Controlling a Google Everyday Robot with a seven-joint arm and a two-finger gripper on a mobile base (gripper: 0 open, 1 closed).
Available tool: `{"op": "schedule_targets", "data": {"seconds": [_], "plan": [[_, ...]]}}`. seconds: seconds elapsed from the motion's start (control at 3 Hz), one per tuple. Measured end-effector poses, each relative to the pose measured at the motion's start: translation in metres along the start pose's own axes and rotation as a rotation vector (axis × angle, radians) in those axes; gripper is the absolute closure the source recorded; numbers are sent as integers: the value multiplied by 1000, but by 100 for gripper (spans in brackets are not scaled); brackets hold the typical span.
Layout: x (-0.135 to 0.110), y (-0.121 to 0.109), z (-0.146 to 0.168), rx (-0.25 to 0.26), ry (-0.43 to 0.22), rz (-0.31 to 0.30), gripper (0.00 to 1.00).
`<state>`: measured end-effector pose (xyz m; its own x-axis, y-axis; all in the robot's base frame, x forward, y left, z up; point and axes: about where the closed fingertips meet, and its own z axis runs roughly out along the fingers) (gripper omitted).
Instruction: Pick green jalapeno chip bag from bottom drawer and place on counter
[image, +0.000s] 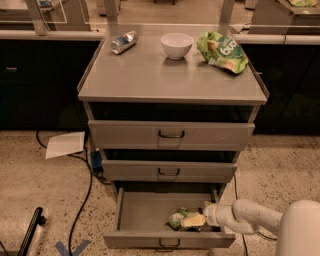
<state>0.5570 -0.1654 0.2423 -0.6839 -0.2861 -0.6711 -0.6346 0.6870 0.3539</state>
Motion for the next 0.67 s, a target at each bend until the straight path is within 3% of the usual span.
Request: {"op": "schedule_targets", "data": {"seconds": [0.33,0.67], "plan": [[6,-7,17,13,3,46,0],[3,-11,53,6,11,78,0]]}}
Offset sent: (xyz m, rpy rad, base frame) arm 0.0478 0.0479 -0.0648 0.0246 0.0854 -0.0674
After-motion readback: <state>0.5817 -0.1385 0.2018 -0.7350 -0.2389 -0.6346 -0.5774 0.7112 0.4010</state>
